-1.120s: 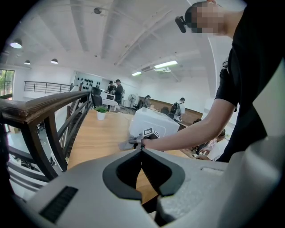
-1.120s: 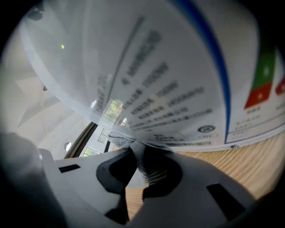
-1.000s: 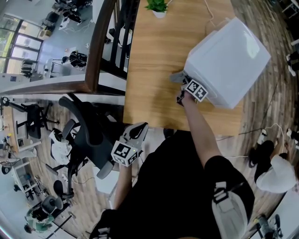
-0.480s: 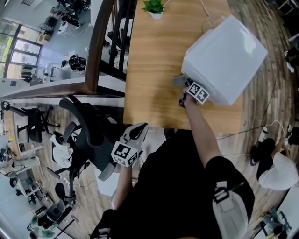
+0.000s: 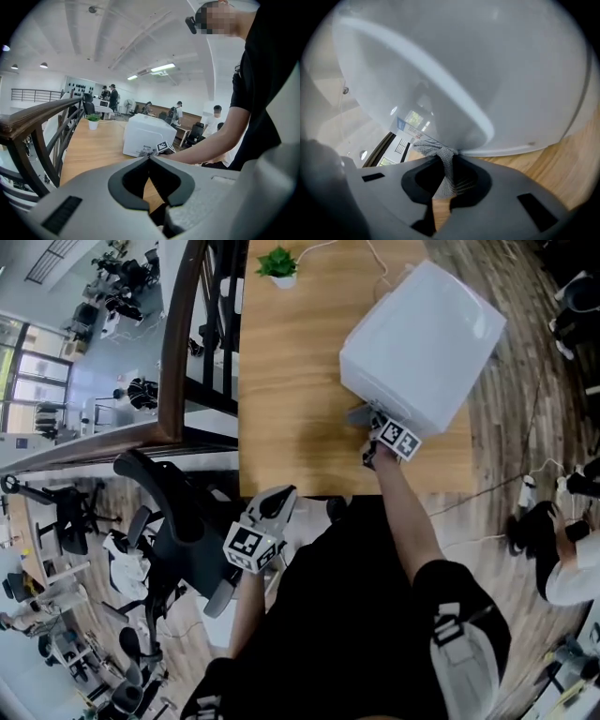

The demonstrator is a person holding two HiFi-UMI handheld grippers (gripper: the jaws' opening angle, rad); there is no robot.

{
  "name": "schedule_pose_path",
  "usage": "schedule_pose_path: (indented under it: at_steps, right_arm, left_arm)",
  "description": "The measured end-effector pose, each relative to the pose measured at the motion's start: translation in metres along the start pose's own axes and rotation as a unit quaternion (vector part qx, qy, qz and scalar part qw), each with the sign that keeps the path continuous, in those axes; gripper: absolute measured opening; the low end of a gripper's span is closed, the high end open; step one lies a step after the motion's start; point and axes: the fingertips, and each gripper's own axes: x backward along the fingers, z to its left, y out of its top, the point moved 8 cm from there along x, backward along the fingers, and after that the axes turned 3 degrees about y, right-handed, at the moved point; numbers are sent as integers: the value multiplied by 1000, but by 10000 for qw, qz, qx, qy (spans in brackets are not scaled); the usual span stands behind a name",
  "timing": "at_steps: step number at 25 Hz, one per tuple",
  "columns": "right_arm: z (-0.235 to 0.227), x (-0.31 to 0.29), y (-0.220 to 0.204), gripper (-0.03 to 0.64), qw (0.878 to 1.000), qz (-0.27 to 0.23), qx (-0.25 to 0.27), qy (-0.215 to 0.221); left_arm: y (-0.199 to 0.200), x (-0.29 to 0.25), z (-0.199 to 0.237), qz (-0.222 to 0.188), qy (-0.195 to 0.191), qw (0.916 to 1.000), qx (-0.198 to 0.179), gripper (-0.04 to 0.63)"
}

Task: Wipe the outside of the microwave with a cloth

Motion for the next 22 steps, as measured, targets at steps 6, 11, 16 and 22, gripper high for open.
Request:
schedule_pose_path:
  at_steps: [6, 11, 16, 22]
  right_arm:
    - [-27, 40, 6, 28, 9997, -134, -199, -79]
    - [-49, 72, 13, 28, 9998, -35, -194, -13]
    - [-70, 98, 17, 32, 9995, -55, -268, -181]
    - [-82, 118, 21, 32, 9991, -112, -240, -326]
  left_arm:
    - [5, -10, -14, -18, -323, 9993, -164, -5]
    - [8, -17, -25, 2, -548, 9981, -278, -5]
    - [9, -21, -31, 38, -704, 9968, -378, -5]
    - [7, -22, -38, 30, -881, 9951, -441, -5]
